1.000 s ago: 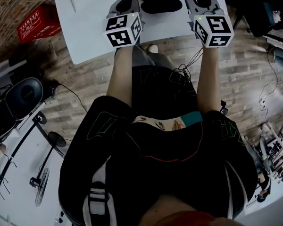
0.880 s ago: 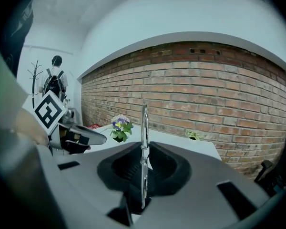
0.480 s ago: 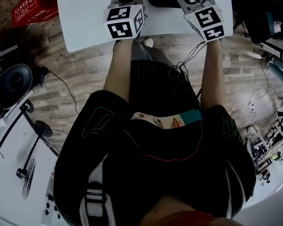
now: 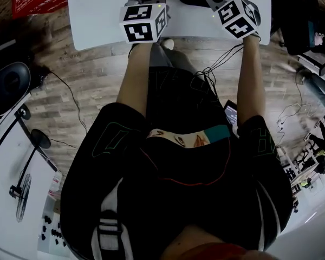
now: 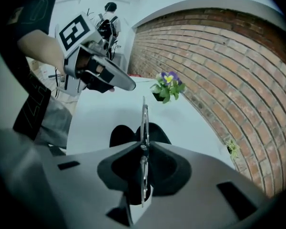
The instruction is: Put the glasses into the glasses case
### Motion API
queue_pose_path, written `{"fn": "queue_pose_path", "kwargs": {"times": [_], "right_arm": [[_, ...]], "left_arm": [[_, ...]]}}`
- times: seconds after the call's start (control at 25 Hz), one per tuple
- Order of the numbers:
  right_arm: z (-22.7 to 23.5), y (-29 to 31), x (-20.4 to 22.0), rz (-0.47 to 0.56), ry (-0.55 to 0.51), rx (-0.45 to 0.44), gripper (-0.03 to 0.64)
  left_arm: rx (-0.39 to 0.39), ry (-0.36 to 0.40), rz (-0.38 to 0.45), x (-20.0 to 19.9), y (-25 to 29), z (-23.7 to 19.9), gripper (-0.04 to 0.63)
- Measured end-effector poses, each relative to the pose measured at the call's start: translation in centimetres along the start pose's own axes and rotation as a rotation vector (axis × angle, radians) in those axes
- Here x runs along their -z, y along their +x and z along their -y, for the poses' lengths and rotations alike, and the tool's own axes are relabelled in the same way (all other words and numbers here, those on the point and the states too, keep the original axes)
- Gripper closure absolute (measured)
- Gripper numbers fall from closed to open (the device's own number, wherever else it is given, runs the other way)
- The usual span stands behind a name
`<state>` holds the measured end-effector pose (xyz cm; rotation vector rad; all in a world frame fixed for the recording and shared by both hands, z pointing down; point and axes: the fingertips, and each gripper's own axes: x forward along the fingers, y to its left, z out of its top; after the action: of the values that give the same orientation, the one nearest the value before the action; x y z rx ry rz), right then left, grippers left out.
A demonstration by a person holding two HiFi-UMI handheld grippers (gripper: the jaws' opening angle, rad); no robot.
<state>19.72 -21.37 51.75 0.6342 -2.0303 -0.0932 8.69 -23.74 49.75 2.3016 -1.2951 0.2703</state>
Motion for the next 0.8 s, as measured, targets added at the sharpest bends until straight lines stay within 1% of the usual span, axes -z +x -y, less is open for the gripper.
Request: {"fn": "queue_pose_path", "kwargs": {"times": [0.12,0.32,0.52,0.8], "right_arm": [[-0.5,1.1,0.5,-0.072,-0.075,-0.040,0.561],[-1.4,3.0,1.4,-0.144,-0.136,-0.120,0.561],[-1.8,3.8,1.9,-0.214,-0.204,-0.177,0.561],[-2.7,3.9,3.2,-0.294,-0.244,-0.273,0.561]], "left_arm": [[-0.001,-0.003,-0.002,0.2,-0.1,-0.3,0.597],[-0.009,-0.009,-0.006,0.4,-0.2,-1.0,0.597],[-0.019,-0.015,-0.005,0.3,-0.5,-1.7,0.597],[-0.022,-0.018,-0.005,0.5,-0.7,-1.6,0.597]]}}
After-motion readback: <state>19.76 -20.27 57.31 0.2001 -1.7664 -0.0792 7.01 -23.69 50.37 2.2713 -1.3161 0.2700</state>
